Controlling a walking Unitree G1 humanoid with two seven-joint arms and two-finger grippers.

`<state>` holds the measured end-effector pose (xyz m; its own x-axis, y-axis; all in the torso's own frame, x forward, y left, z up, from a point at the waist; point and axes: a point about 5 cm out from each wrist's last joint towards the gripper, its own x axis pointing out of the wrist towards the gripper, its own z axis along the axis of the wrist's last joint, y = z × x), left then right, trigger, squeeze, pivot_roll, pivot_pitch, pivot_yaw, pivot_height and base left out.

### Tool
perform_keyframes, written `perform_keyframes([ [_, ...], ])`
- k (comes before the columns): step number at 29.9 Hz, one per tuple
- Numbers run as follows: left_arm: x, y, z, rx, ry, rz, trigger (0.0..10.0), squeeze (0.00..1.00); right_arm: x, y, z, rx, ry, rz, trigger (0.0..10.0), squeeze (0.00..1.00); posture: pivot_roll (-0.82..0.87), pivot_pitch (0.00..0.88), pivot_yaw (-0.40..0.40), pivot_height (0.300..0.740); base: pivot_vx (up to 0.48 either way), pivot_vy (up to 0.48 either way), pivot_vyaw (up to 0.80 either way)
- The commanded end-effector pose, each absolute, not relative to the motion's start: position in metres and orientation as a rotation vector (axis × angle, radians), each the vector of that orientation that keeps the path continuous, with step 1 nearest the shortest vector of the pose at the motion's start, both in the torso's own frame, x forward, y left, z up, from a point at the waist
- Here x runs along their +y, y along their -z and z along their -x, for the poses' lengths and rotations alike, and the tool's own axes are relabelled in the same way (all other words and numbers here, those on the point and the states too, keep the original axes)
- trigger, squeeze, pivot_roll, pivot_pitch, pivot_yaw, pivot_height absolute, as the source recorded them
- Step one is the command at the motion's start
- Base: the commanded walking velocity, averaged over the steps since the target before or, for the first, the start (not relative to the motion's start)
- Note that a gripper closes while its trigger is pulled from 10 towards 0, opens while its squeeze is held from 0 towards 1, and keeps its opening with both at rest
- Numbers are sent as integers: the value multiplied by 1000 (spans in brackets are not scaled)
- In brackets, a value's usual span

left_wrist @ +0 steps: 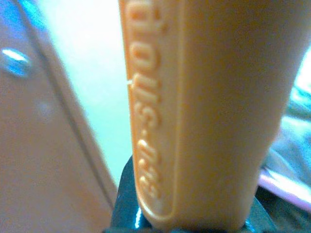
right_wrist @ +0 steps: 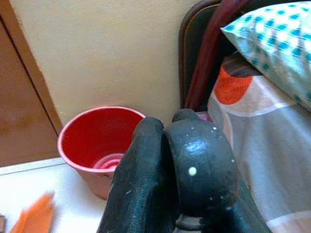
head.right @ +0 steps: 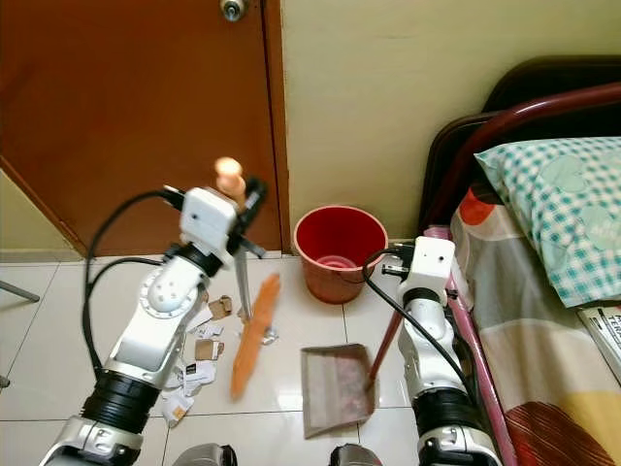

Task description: Sweep floor

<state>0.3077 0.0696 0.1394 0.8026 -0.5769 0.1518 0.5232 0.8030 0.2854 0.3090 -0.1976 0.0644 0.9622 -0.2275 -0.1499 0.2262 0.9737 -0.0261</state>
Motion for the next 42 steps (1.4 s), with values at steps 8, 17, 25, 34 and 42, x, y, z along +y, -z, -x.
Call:
perform_keyframes([
  [8,53,-109,-301,-92,805,-263,10000,0,-210,-72,-309,132,265,13,10000,0,-38,61,8,740,0,0,0],
  [17,45,-107,-292,-85,892,-218,10000,0,-209,-73,-310,130,271,14,10000,0,-29,67,10,740,0,0,0],
  [25,28,-112,-278,-93,968,-136,10000,0,-209,-71,-309,135,271,17,10000,0,-30,68,12,740,0,0,0],
  [34,25,-119,-267,-96,974,-85,10000,0,-211,-75,-313,126,276,26,10000,0,-26,69,9,740,0,0,0],
  [42,55,-141,-270,-149,779,-16,10000,0,-214,-77,-316,127,272,40,10000,0,-12,80,-4,740,0,0,0],
])
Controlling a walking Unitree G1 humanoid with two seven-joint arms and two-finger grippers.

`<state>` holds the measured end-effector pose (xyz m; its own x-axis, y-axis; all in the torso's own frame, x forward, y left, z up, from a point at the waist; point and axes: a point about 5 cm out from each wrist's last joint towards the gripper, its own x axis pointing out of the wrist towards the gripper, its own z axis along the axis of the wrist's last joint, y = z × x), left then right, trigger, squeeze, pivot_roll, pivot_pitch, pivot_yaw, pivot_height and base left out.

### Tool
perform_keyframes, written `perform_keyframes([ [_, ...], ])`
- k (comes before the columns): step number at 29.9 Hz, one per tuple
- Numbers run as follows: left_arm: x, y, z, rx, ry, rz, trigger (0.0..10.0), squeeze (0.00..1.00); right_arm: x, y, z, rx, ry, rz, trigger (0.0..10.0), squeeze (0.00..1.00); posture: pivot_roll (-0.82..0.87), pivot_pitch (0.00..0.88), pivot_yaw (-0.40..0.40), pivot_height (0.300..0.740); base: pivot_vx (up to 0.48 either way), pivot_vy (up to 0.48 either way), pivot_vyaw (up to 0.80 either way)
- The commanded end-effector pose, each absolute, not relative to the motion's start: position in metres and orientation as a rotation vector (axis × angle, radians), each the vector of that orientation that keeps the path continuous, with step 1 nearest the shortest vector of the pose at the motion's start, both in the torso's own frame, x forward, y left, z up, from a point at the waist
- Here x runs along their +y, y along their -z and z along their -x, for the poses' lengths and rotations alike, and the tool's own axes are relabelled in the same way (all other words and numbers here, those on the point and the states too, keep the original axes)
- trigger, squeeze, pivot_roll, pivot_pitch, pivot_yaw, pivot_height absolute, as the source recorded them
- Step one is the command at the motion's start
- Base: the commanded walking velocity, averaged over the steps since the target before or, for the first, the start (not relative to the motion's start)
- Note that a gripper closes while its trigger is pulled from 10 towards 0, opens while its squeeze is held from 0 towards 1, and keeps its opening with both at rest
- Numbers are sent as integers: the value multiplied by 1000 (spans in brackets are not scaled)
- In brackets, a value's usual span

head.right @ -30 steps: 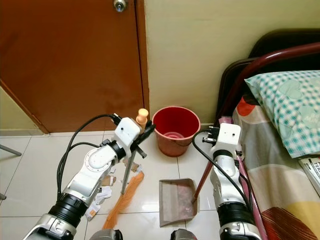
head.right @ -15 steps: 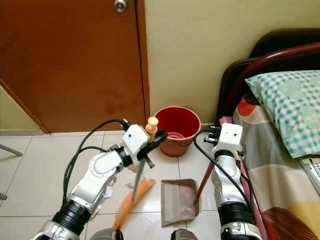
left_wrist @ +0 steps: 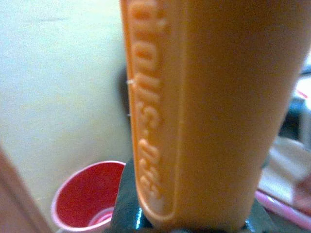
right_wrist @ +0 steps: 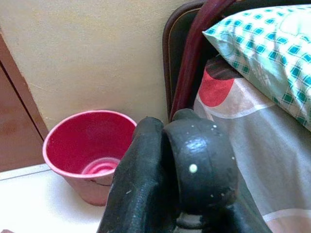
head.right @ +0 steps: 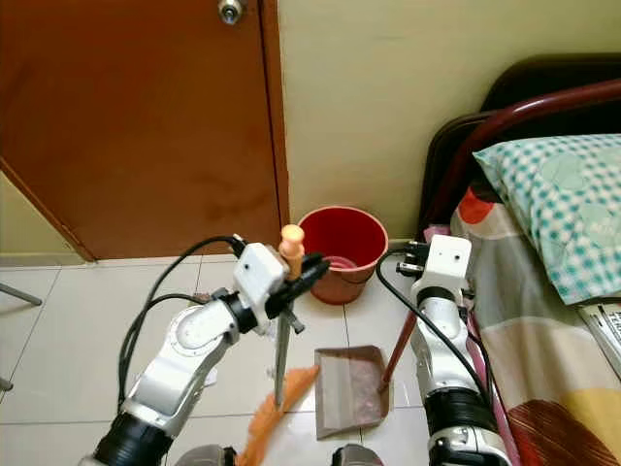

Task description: Sweep floor

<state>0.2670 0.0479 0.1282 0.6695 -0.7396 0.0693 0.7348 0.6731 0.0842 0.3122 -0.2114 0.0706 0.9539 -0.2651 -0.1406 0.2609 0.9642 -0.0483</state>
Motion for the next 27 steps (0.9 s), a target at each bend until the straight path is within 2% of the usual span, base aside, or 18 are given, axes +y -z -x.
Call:
perform_keyframes([
  [1,60,-146,-273,-169,727,-8,10000,0,-215,-77,-317,130,271,42,10000,0,-12,80,-4,740,0,0,0],
  [11,101,-189,-297,-290,434,73,10000,0,-204,-76,-322,138,237,50,10000,0,0,78,-19,740,0,0,0],
  [21,116,-228,-299,-381,394,87,10000,0,-205,-71,-319,149,240,53,10000,0,8,80,-15,740,0,0,0],
  [27,130,-214,-302,-341,364,10,10000,0,-201,-73,-321,146,231,52,10000,0,9,78,-16,740,0,0,0],
])
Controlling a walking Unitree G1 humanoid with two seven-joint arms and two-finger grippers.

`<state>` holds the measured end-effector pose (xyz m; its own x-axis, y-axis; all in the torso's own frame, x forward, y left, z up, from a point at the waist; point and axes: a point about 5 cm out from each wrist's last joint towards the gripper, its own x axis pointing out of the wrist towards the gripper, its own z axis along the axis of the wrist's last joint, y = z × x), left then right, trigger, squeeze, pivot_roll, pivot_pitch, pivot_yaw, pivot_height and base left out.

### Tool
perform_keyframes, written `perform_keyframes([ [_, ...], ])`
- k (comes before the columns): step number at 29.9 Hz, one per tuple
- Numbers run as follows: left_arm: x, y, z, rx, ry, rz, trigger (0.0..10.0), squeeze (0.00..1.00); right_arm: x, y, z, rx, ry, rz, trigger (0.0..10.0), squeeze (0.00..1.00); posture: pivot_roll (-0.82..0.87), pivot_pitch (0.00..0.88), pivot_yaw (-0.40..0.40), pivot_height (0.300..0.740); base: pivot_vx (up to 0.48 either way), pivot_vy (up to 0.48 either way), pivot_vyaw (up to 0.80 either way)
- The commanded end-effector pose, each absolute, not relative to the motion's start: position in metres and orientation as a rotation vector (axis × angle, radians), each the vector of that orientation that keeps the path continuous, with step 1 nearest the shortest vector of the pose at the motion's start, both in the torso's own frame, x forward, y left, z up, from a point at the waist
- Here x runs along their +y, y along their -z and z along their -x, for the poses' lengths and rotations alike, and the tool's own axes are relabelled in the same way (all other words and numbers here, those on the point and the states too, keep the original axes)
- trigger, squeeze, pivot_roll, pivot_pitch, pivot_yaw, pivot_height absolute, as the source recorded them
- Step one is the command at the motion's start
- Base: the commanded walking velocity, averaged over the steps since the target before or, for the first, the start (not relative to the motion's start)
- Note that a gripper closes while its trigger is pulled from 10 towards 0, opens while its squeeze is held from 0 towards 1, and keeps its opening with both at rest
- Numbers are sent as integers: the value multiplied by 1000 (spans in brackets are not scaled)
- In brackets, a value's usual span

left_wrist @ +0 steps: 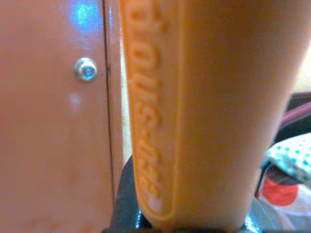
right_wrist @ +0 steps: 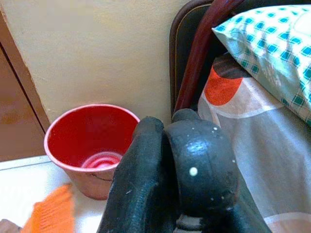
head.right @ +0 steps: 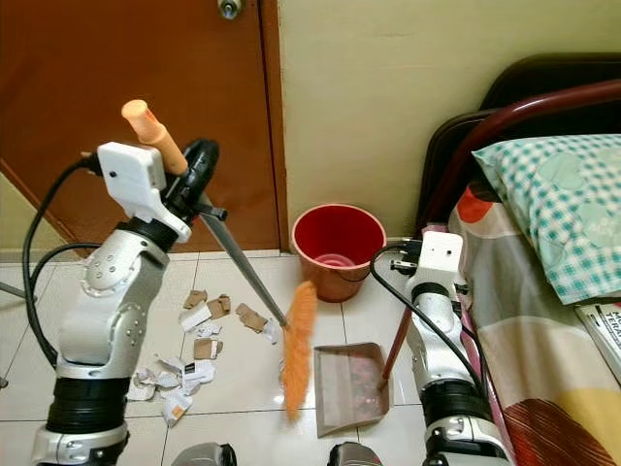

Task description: Sweep floor

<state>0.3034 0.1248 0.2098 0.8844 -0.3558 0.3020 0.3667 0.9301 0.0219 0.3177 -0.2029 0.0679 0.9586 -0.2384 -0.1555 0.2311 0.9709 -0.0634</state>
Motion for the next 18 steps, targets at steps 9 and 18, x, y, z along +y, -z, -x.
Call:
perform_keyframes([
  [9,150,-175,-301,-214,348,-79,10000,0,-205,-73,-321,143,234,60,10000,0,6,75,-17,740,0,0,0],
  [18,127,-142,-305,-143,420,-59,10000,0,-203,-76,-324,123,248,52,10000,0,-4,65,-23,740,0,0,0],
])
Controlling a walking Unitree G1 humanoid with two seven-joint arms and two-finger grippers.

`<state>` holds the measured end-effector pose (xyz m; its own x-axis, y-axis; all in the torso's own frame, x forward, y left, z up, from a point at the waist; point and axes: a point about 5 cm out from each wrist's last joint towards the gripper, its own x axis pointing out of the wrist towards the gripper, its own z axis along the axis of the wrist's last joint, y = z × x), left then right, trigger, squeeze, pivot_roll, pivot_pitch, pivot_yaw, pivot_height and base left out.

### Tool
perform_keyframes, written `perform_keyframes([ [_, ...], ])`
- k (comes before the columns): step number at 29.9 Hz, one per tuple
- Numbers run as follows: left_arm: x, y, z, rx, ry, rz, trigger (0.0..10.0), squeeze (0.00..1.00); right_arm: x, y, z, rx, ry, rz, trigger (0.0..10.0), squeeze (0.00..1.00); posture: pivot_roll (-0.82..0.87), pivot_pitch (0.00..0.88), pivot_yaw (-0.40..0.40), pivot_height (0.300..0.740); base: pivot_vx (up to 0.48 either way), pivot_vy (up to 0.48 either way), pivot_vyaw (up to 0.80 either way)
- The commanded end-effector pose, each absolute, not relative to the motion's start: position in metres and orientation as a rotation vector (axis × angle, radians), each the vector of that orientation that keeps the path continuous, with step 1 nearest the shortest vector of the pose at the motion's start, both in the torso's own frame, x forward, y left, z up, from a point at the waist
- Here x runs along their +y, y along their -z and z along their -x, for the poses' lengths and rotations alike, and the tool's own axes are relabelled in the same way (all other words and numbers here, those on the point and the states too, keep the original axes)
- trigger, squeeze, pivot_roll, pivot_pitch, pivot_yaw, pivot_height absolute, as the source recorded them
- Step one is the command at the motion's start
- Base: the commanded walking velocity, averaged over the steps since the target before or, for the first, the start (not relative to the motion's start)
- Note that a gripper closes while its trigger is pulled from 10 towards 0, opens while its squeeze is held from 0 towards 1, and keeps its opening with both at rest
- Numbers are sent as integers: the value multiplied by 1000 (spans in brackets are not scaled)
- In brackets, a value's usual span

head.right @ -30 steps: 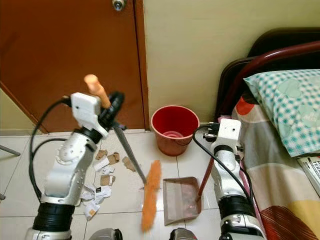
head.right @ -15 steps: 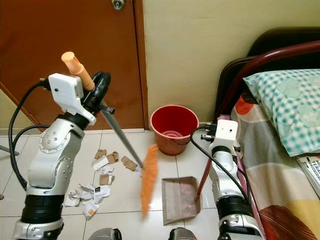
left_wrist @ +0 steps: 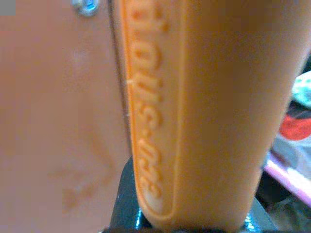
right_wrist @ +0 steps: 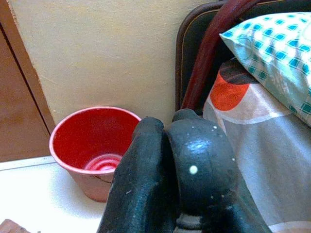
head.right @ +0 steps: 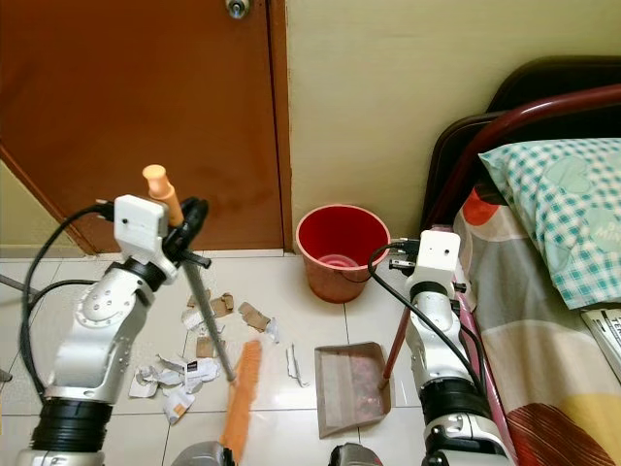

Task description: Sweep floor

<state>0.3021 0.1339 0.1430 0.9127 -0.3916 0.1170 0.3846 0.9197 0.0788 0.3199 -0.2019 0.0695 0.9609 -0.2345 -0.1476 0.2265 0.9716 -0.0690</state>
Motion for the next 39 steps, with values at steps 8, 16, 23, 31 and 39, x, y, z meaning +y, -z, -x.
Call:
perform_keyframes([
  [8,101,-133,-319,-134,470,-53,10000,0,-198,-89,-336,79,260,27,10000,0,-11,57,-23,740,0,0,0],
  [16,84,-123,-313,-113,553,-36,10000,0,-191,-89,-342,80,252,10,10000,0,-3,60,-16,740,0,0,0],
  [23,72,-126,-303,-130,604,-4,10000,0,-180,-78,-340,138,244,41,10000,0,11,71,-11,740,0,0,0],
  [31,67,-132,-294,-148,640,6,10000,0,-168,-70,-337,172,222,30,10000,0,21,78,-4,740,0,0,0],
  [39,77,-143,-289,-145,595,74,10000,0,-163,-63,-336,213,183,25,10000,0,26,85,-9,740,0,0,0],
])
